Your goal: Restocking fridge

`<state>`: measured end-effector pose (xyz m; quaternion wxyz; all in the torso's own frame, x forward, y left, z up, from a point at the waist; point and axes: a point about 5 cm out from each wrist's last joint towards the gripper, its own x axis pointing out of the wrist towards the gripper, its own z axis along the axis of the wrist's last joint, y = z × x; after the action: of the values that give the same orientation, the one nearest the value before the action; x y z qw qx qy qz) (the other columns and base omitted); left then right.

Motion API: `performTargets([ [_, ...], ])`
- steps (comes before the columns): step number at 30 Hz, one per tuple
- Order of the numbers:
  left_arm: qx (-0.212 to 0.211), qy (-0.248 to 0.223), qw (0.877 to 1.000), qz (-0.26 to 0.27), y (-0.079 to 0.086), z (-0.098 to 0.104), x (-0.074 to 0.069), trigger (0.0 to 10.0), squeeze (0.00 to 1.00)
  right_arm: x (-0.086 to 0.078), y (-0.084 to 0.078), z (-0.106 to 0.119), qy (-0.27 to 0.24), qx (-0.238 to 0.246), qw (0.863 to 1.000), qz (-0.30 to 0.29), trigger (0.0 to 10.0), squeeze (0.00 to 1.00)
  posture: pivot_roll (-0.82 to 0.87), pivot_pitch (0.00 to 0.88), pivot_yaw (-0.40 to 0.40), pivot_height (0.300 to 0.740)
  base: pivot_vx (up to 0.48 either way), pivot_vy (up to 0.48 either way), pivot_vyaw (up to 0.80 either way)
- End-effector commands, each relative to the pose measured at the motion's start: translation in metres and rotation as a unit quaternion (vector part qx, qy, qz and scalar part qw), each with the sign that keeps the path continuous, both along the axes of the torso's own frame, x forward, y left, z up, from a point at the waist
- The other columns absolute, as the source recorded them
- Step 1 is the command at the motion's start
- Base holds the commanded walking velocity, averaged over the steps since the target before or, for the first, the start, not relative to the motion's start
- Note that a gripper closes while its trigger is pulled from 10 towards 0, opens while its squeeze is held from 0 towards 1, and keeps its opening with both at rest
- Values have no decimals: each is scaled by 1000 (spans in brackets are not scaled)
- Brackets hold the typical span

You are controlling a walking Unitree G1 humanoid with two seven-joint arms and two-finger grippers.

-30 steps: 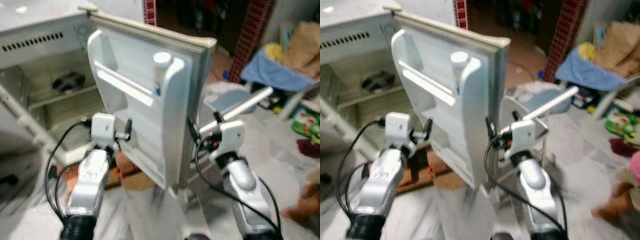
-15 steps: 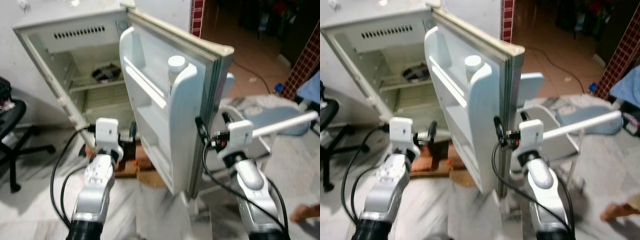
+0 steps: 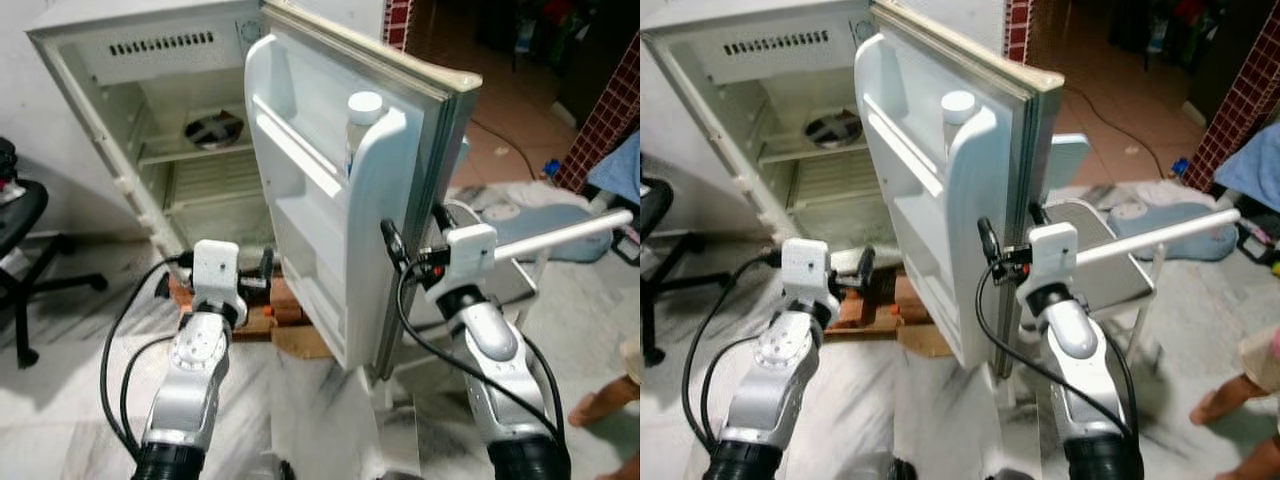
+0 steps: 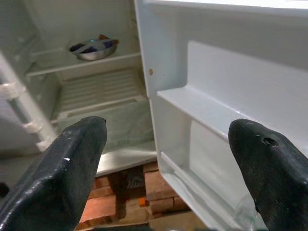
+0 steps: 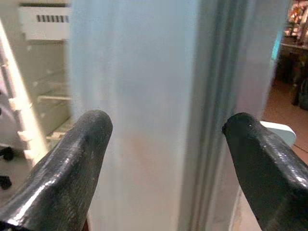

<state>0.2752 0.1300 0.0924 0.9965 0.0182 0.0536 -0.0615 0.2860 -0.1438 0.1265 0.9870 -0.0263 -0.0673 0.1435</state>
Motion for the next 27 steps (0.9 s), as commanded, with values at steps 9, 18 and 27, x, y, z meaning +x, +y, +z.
performTargets([
  [9,-19,114,993,-7,7,-27,-6,10000,0,17,22,17,-39,-2,999,34,10000,0,9,0,66,740,0,0,707],
  [18,-13,140,989,-54,-1,-30,-13,10000,0,11,21,12,-23,18,999,46,10000,0,15,0,58,740,0,0,605],
  [27,-8,148,986,-71,-3,-32,-14,10000,0,-37,8,-34,124,9,976,180,10000,0,-3,0,64,740,0,0,0],
])
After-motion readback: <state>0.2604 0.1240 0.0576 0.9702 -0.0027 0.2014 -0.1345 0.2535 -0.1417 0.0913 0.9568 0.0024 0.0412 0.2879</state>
